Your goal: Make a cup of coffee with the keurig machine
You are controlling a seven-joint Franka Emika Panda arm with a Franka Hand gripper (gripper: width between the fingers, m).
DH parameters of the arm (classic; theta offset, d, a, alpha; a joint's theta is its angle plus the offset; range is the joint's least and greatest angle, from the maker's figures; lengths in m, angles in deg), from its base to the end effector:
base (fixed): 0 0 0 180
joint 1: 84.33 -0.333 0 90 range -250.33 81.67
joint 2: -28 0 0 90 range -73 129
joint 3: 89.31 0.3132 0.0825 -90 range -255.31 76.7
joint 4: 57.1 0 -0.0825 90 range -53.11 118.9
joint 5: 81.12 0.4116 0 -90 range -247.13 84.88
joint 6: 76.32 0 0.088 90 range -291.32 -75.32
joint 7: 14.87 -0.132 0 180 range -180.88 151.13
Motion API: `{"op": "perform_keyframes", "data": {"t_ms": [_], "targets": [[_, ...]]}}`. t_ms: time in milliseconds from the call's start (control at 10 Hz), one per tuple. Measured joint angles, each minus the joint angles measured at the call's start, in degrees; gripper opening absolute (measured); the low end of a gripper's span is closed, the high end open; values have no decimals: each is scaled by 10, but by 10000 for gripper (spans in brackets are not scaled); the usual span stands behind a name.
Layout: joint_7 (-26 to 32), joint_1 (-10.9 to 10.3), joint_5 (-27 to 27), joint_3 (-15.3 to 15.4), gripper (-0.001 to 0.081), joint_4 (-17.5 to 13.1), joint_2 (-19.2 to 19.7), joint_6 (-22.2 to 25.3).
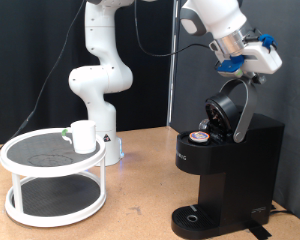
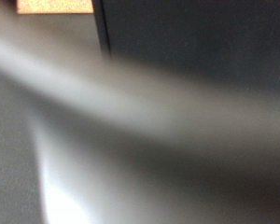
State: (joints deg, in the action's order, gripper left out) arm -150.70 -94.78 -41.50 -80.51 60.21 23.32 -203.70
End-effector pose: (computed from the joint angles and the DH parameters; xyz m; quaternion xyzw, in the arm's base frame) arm 0.5473 0.2275 0.4743 -0.3475 0.8842 0.2546 0.1806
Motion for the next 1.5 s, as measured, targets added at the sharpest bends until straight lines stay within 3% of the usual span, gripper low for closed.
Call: {"op": "perform_keyframes", "data": {"t_ms": [100,300,400,500,600,700,1000,1500], "targets": [[12,3,1,-2,96,7,-4,0],[47,6,19,-9,406,24,-20,-3],[66,7,33,-13,406,35,-33,-4],[76,9,41,-17,590,45,-46,-7],[80,10,49,-21,590,53,-56,-11],[85,11,63,-25,688,57,-62,-15],[109,10,102,-28,734,52,-67,-19],[99,9,86,-16,712,28,-69,15]]}}
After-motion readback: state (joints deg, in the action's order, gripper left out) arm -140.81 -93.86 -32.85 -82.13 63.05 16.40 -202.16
